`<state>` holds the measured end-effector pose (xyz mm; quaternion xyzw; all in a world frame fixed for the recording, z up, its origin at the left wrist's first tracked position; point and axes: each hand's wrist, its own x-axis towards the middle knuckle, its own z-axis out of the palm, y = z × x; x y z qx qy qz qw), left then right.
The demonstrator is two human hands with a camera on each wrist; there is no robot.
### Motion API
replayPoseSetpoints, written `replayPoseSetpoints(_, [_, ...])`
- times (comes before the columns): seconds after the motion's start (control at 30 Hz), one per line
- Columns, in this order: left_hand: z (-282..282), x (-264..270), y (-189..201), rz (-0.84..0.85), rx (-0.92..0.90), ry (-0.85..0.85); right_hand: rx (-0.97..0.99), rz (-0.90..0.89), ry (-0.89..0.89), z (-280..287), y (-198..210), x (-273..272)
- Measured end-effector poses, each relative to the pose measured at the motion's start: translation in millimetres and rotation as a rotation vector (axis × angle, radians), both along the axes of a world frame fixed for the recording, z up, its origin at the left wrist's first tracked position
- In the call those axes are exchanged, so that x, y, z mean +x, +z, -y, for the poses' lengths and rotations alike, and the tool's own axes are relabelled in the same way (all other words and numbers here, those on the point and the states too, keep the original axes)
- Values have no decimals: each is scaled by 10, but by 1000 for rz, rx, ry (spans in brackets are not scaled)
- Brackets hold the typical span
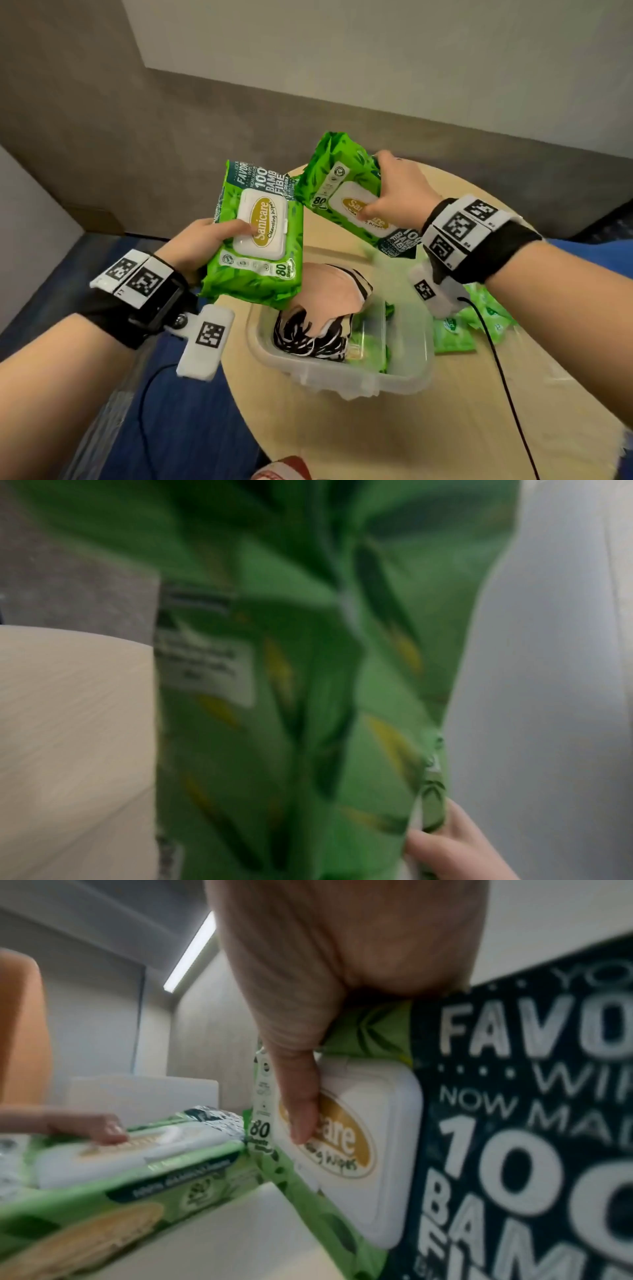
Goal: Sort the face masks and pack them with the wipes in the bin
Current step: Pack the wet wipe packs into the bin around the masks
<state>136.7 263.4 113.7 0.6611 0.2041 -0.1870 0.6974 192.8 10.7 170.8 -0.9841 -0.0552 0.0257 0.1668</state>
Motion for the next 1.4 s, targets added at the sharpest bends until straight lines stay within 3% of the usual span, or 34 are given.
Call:
replayPoseSetpoints(0.2, [-3, 17, -24, -14, -84, -19, -142, -96, -21, -69, -308, 287])
replayPoseSetpoints(0.6, [35, 36, -18, 32, -89, -44, -540, -539, 387, -339, -1048, 459])
replayPoseSetpoints(0.73, [46, 43, -12, 33, -98, -59, -562, -726, 461, -369, -1091, 478])
replayPoseSetpoints(0.93, [45, 66, 43, 23, -39, -106, -445, -786, 422, -321, -1035, 464])
replayPoseSetpoints(1.1, [113, 308, 420, 230, 228, -223, -416, -805, 409, -260, -955, 388])
replayPoseSetpoints(1.2, [339, 597, 758, 425, 564, -328, -413, -809, 381, -205, -934, 336])
replayPoseSetpoints(1.27, [614, 795, 908, 568, 861, -452, -409, -811, 356, -181, -887, 283])
replayPoseSetpoints(1.4, [1205, 1068, 823, 694, 1191, -794, -358, -822, 311, -114, -811, 169])
